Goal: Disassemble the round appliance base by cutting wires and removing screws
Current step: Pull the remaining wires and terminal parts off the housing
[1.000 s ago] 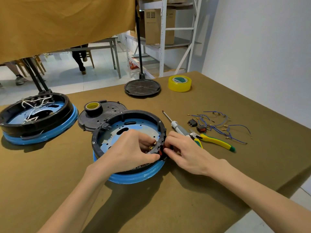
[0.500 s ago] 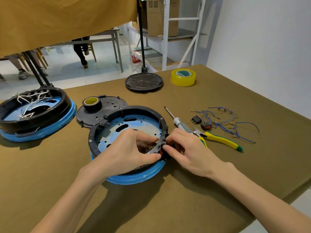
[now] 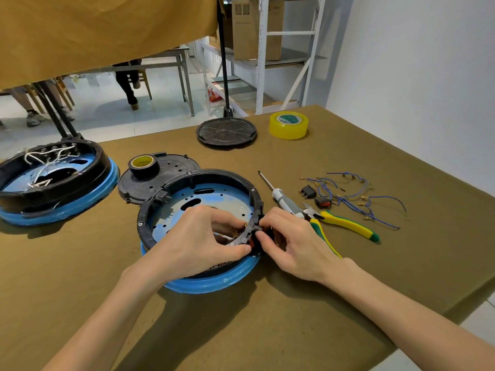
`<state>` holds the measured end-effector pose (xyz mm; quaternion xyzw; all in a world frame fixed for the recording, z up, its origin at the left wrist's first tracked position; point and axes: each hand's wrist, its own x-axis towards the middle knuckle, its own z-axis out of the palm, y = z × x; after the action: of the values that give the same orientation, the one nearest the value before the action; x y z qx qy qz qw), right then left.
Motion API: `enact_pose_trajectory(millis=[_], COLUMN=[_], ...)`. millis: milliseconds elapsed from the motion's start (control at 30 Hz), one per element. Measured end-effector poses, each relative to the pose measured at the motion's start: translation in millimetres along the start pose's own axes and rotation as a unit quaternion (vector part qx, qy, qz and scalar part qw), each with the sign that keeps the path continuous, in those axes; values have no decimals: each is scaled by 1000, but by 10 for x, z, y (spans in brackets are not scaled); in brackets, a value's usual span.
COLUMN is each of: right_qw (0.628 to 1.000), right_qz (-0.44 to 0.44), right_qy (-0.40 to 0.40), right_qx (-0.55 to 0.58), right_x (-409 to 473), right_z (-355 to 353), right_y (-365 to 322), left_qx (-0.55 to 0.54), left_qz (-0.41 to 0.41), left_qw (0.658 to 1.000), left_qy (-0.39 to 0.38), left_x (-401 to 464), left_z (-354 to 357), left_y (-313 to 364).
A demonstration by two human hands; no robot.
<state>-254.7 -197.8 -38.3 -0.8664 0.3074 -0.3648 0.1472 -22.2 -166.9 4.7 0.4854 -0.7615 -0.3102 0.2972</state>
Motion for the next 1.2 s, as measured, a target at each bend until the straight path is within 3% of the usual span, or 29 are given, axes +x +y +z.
enact_pose_trajectory(millis=[367,700,900,1033,1200], right_qw=[999,986,985,991,996], right_qz=[32,46,51,86,90], right_qy=[-18,-140,-125,-90,15], right_qx=[2,-79,-109,-57,-9], right_x=[27,156,208,116,-51], right_z=[-56,-267,-353,-308,-317], right_y=[-63,-163,-233,-255,-242], left_qx=[-23,20,47,60,60], left_qz=[22,31,22,24,27], left_qw=[999,999,999,998,998], left_qy=[-9,7,2,-12,-10], left_x=[-9,5,26,33,14], left_z=[5,25,17,26,34], left_y=[9,31,29,31,24])
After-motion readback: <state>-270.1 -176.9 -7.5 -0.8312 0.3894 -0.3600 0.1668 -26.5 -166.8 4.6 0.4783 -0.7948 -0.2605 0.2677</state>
